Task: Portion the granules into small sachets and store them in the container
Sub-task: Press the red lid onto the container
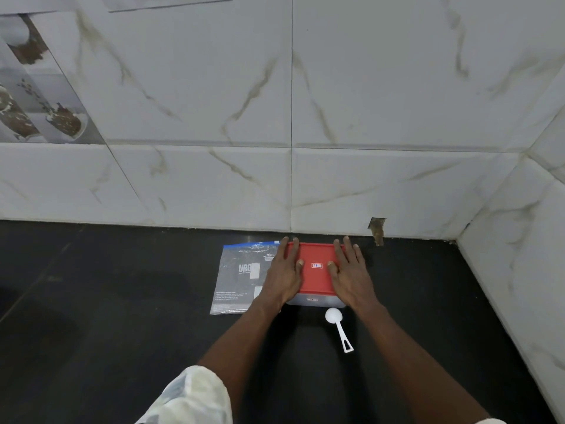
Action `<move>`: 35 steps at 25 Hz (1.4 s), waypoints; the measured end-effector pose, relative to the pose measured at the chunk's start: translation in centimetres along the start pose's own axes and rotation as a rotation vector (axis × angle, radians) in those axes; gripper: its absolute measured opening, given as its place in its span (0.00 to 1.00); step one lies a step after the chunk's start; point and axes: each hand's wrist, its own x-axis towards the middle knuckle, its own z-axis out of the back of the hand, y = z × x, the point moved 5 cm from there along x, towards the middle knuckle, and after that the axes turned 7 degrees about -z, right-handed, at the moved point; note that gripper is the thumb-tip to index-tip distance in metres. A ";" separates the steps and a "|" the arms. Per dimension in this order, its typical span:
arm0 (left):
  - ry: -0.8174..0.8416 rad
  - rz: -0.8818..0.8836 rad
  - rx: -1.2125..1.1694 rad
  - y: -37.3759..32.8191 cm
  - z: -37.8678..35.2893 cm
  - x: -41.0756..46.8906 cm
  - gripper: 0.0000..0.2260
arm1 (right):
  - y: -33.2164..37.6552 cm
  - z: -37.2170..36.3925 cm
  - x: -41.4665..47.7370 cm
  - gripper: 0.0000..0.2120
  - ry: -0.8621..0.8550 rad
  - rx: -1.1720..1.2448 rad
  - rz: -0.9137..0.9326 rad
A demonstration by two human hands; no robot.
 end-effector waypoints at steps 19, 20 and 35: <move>-0.026 -0.001 0.193 -0.5 0.8 -1.1 0.25 | -2.3 3.8 -8.2 0.03 -0.408 0.318 -0.118; -0.089 -0.053 0.199 -0.9 1.0 -2.0 0.23 | -3.0 3.0 -10.0 0.06 -0.368 0.279 -0.162; -0.306 -0.276 0.054 -0.7 -0.8 -7.5 0.21 | -0.3 -0.9 -14.1 0.06 -0.153 0.106 -0.165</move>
